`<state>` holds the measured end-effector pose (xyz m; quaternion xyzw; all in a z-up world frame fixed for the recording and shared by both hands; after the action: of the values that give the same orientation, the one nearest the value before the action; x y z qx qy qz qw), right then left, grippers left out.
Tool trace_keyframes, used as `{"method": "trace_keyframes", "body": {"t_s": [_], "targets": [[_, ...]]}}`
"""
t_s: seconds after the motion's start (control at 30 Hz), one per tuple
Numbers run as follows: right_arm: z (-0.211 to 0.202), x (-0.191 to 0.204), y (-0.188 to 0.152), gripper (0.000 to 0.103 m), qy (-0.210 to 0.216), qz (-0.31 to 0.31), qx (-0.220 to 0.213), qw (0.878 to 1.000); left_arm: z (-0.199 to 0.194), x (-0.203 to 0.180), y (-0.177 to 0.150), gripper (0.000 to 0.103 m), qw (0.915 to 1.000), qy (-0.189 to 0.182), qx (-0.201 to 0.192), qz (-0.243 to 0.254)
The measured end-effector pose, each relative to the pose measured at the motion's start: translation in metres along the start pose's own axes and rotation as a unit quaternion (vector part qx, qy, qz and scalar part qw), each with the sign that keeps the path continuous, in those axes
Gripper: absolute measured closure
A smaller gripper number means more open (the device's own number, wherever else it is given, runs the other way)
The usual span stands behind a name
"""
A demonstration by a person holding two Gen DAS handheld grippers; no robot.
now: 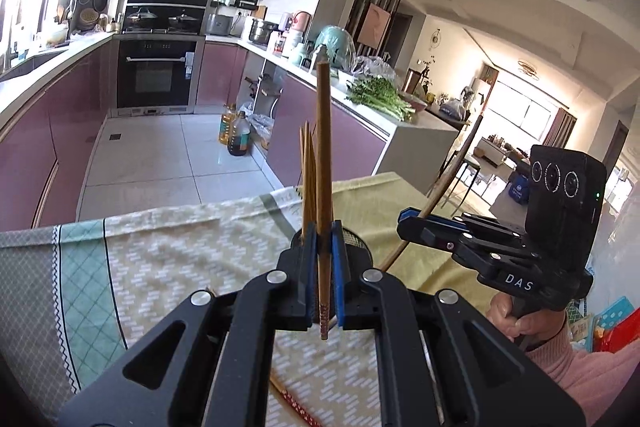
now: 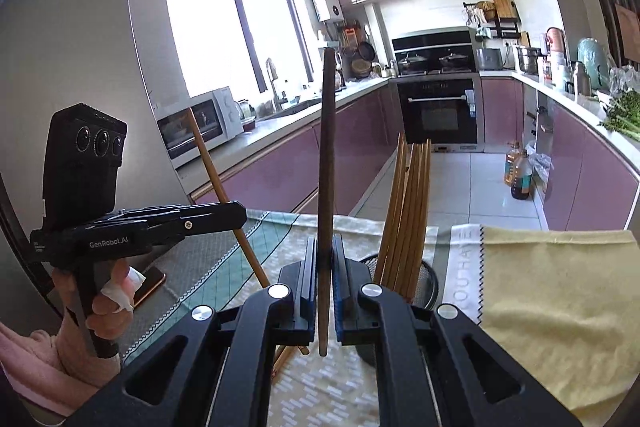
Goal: Organize utensils
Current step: 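Lower the left tool's chopstick into the mesh cup while the right tool inserts its own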
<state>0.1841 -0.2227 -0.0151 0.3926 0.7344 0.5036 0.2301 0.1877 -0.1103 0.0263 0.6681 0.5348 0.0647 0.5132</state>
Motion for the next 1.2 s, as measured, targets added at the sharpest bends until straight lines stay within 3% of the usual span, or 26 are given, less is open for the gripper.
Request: {"method": "trace_keyframes", "body": {"t_s": [0.37, 0.57, 0.77, 1.2], "targets": [[-0.021, -0.018, 0.043, 0.097, -0.029, -0.021, -0.045, 0.998, 0.0, -0.036, 0.042, 0.096, 0.9988, -0.009, -0.038, 0.03], [-0.015, -0.03, 0.047, 0.097, -0.038, -0.017, -0.049, 0.998, 0.02, -0.043, 0.044, 0.096, 0.9984, 0.009, -0.032, 0.047], [0.006, -0.041, 0.035, 0.097, -0.04, -0.003, -0.025, 0.999, 0.046, -0.038, 0.029, 0.096, 0.9986, 0.02, -0.002, 0.049], [0.059, -0.038, -0.017, 0.097, -0.019, 0.017, 0.073, 0.997, 0.099, -0.015, -0.016, 0.095, 0.994, 0.036, 0.081, 0.065]]}}
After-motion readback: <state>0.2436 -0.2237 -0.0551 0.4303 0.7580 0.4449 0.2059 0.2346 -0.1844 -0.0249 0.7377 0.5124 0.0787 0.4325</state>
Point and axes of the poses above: each gripper's, at about its wrist camera, not at the fingertips, and z roughly the way its jaws point, x to its left, y to its top, the point moved 10 cm from there along z, roughly the way its jaws point, and after that the axes turned 13 degrees about -z, right-handed, at the moved point
